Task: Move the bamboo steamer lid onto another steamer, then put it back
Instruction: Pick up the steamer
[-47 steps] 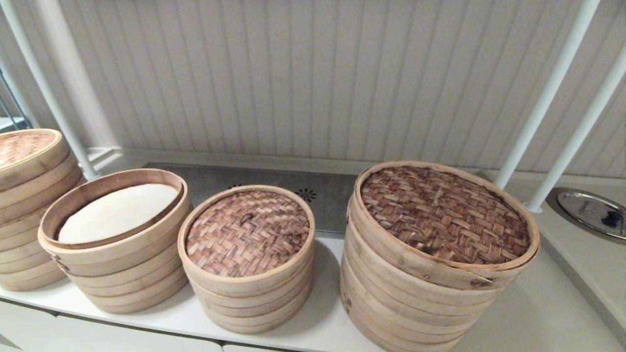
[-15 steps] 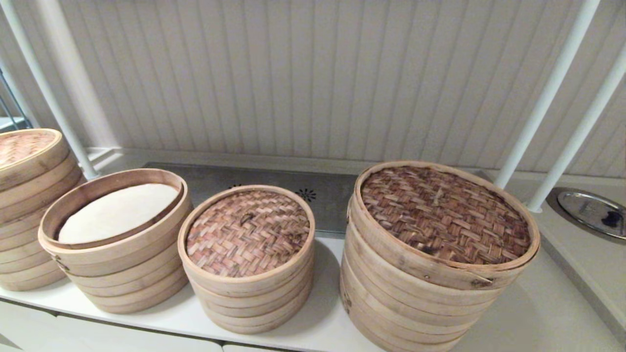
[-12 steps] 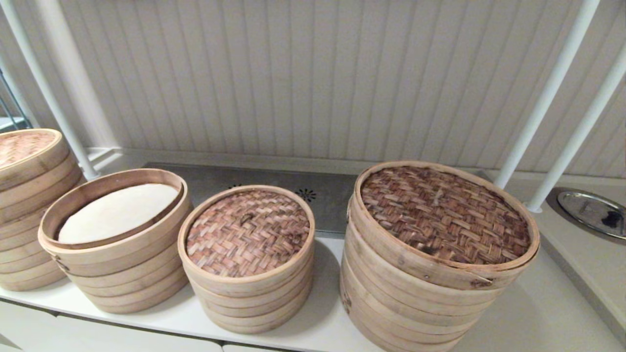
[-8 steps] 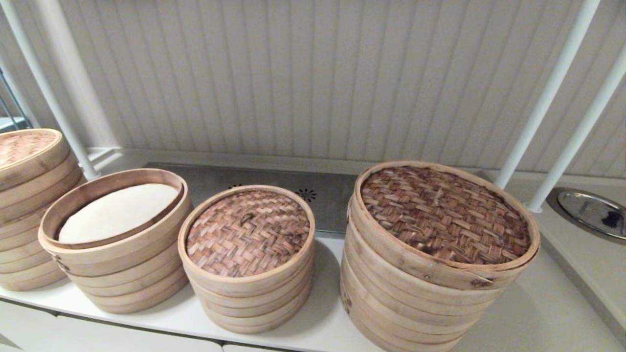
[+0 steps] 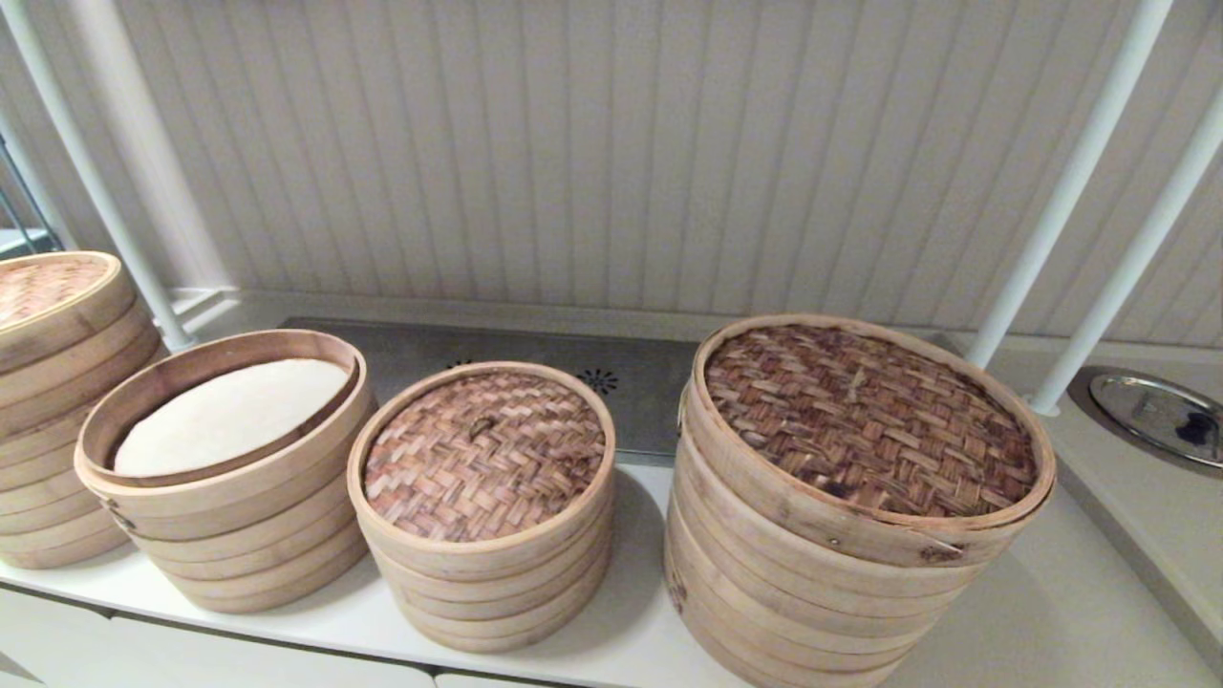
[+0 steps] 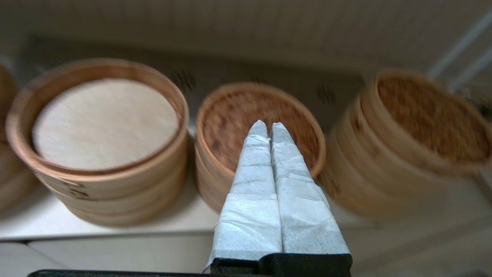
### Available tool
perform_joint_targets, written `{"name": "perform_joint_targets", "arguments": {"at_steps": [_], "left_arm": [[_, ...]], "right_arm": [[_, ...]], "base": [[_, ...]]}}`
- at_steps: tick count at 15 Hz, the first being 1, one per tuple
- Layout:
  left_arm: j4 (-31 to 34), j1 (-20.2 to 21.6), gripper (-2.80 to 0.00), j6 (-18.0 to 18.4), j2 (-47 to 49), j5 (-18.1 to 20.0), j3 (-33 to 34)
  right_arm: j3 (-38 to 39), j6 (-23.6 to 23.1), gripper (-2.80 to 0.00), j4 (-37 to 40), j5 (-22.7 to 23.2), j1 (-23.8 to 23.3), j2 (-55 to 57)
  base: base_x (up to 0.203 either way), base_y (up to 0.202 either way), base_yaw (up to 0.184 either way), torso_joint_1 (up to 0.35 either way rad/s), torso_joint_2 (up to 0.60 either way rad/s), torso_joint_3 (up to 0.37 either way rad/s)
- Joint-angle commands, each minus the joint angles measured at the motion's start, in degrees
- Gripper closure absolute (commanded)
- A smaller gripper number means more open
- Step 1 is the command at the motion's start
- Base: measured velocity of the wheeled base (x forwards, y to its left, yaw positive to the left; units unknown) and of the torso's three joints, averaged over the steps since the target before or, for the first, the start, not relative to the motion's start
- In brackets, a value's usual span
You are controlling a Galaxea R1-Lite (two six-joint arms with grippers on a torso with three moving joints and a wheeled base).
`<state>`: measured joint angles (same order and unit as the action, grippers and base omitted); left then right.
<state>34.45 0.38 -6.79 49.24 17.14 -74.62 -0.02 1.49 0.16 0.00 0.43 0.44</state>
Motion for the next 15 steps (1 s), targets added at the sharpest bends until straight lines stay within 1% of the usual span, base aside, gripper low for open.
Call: {"name": "perform_joint_targets", "arguments": {"at_steps": [1,2,3,5,6,8,10,11,13,15], "left_arm": [[6.0,-0.2,0.0,1.7,11.3,2.2,-5.9],[8.9,-0.5,0.0,4.4,15.4,3.3,-7.8],[11.1,-0.9,0.0,8.4,19.1,3.9,-8.7],[13.5,-1.5,0.0,15.9,25.6,4.6,-9.1],[13.8,-1.8,0.0,18.4,29.5,4.7,-9.1],[13.9,-2.5,0.0,21.1,35.7,4.8,-9.7],[12.5,-4.1,0.0,22.8,40.4,5.8,-10.2],[10.4,-5.4,0.0,23.1,42.0,7.6,-10.2],[9.2,-6.6,0.0,23.0,43.1,8.5,-10.4],[7.4,-10.4,0.0,22.9,48.0,8.7,-11.3]], "right_arm": [[-0.1,0.0,0.0,0.0,0.0,0.0,0.1],[0.0,0.0,0.0,0.0,0.0,0.0,0.1],[0.0,0.0,0.0,-0.1,0.0,0.0,0.1],[-0.1,0.0,0.0,0.0,0.0,0.0,0.1],[0.0,0.0,0.0,0.0,0.0,0.0,0.1],[-0.1,0.0,0.0,0.0,0.0,0.0,0.1],[0.0,0.0,0.0,0.0,0.0,0.0,0.1],[0.0,0.0,0.0,-0.1,0.0,0.0,0.1],[0.0,0.0,0.0,0.0,0.0,0.0,0.1],[-0.1,0.0,0.0,0.0,0.0,0.0,0.1]], "base": [[0.0,0.0,0.0,0.0,0.0,0.0],[0.0,0.0,0.0,0.0,0.0,0.0],[0.0,0.0,0.0,0.0,0.0,0.0],[0.0,0.0,0.0,0.0,0.0,0.0],[0.0,0.0,0.0,0.0,0.0,0.0],[0.0,0.0,0.0,0.0,0.0,0.0],[0.0,0.0,0.0,0.0,0.0,0.0],[0.0,0.0,0.0,0.0,0.0,0.0],[0.0,0.0,0.0,0.0,0.0,0.0],[0.0,0.0,0.0,0.0,0.0,0.0]]}}
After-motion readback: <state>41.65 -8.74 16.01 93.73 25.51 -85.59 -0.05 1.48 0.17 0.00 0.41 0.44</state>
